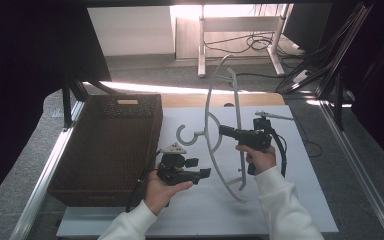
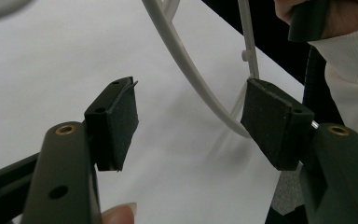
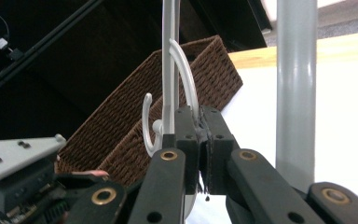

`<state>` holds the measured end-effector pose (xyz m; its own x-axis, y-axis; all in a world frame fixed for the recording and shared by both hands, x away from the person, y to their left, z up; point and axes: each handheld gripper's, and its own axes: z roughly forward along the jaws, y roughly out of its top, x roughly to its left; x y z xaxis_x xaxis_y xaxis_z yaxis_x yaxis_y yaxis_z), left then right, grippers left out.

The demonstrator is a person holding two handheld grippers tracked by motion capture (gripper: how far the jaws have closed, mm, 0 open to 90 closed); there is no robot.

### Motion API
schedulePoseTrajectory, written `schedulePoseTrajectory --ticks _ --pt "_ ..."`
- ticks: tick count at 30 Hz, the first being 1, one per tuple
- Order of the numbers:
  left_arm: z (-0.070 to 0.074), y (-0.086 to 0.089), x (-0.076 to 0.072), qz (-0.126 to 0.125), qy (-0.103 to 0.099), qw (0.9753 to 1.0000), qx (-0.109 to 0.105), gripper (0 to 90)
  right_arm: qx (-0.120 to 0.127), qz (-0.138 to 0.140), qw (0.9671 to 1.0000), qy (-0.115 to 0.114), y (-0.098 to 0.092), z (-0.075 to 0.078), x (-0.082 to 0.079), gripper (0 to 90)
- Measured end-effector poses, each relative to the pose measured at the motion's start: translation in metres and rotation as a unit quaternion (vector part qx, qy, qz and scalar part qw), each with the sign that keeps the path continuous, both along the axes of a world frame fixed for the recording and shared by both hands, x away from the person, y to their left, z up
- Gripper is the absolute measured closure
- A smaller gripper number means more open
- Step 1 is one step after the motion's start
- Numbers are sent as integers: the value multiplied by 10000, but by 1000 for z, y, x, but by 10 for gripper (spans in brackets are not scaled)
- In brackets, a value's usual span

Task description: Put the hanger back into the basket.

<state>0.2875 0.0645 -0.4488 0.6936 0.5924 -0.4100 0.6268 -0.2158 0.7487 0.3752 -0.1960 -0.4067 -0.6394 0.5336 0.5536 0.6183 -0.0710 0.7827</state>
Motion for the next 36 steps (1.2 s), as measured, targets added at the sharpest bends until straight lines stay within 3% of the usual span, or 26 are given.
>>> schedulePoseTrajectory --ticks 2,15,23,27,36 --pt "-3 -4 2 2 16 10000 -54 370 134 -52 9999 25 -2 1 0 866" --pt "-13 -19 15 120 228 9977 -624 463 412 -132 9991 1 -3 0 -3 866" --pt "-19 -26 22 149 374 9957 -831 599 575 -214 9980 130 -5 -4 -3 866" --pt "-21 -28 25 137 438 9946 -926 717 596 -226 9979 118 -6 -5 -3 865" --pt "-21 -19 30 238 580 9926 -1043 788 678 -170 9974 153 -9 -5 -3 860"
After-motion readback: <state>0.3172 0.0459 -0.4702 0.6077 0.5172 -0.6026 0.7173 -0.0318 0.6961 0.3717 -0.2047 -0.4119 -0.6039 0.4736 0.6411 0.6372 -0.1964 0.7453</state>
